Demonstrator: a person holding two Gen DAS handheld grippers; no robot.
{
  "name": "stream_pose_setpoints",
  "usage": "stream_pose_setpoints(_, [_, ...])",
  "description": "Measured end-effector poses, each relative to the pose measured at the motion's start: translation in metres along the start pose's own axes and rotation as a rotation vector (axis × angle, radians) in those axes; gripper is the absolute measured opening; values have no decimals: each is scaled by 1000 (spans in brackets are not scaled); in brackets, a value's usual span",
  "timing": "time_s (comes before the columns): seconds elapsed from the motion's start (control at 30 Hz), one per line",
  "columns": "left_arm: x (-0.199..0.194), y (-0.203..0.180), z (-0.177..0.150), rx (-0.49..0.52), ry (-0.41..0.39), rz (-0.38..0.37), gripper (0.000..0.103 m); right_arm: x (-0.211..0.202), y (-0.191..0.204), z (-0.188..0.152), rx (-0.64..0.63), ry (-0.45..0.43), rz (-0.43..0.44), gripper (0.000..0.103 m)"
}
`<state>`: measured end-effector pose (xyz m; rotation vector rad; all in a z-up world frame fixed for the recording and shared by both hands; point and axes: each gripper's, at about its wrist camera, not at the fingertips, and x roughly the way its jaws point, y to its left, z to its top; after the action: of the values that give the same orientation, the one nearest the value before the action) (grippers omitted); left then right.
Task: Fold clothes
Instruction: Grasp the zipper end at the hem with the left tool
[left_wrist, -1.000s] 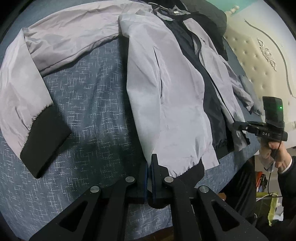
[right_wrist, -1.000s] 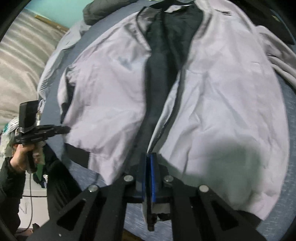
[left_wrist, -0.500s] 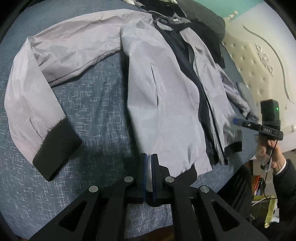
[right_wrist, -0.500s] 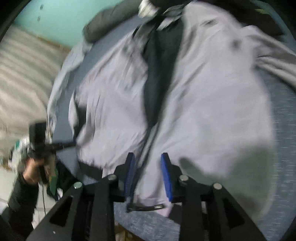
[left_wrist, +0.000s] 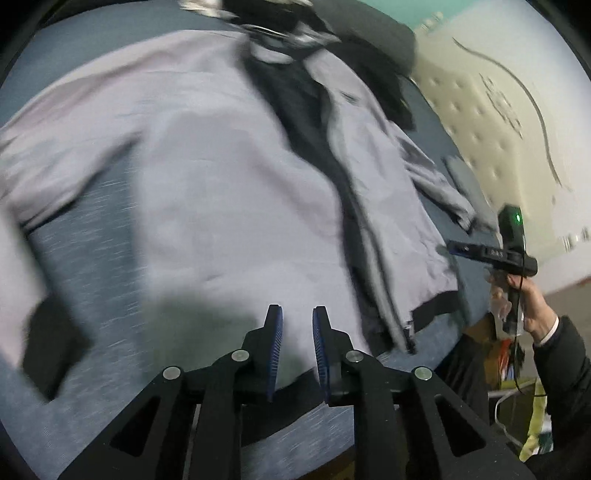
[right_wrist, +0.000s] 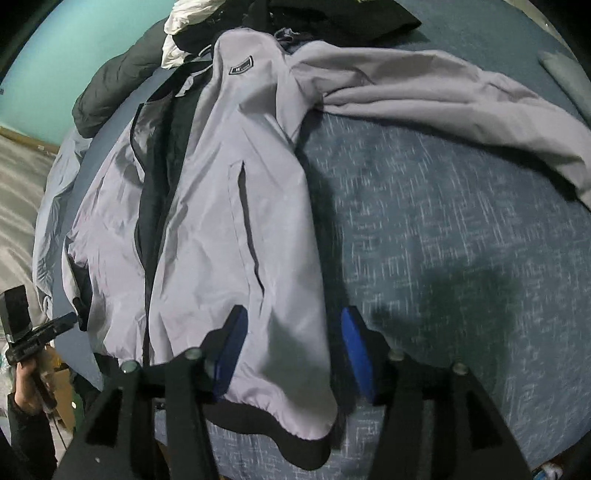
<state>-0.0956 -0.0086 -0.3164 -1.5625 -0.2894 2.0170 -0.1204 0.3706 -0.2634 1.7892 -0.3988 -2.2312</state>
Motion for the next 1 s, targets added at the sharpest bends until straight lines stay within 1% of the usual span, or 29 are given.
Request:
stream_pose_setpoints(0.17, [56, -37, 23, 51, 62, -7, 18, -3, 4, -6, -30, 7, -12, 54])
stream_pose_setpoints(0.3, [82, -60, 33, 78, 81, -12, 18, -4, 2, -4, -31, 8, 1, 55])
stream_pose_setpoints(0.43, [104, -78, 40, 106, 97, 1, 18, 0, -2, -3, -28, 16, 9, 55])
stream_pose_setpoints(0.57, [110, -82, 42, 95, 92, -17, 18, 4, -7, -3, -16, 22, 8, 55])
stream_pose_setpoints(0.6, [112, -83, 42, 104, 97, -13, 18, 4, -8, -3, -15, 21, 9, 55])
stream_pose_setpoints(0.67, [118, -85, 41, 132, 113, 23, 18, 7, -9, -3, -11, 25, 9, 55])
stream_pose_setpoints(0.77, [124, -82, 38, 140, 136, 27, 17, 9, -8, -3, -8, 29, 8, 55])
stream_pose_setpoints(0.8, [125, -82, 36, 147, 143, 28, 13, 9, -7, -3, -8, 29, 8, 55])
stream_pose_setpoints(0.83, [125, -81, 34, 154, 145, 26, 7, 9, -6, -3, -9, 28, 11, 55])
stream_pose_setpoints(0.87, [124, -81, 33, 160, 145, 23, 6, 9, -5, -3, -11, 28, 12, 55])
stream_pose_setpoints(1.0, [109, -74, 34, 159, 118, 6, 5, 10, 0, -2, -19, 30, 14, 55])
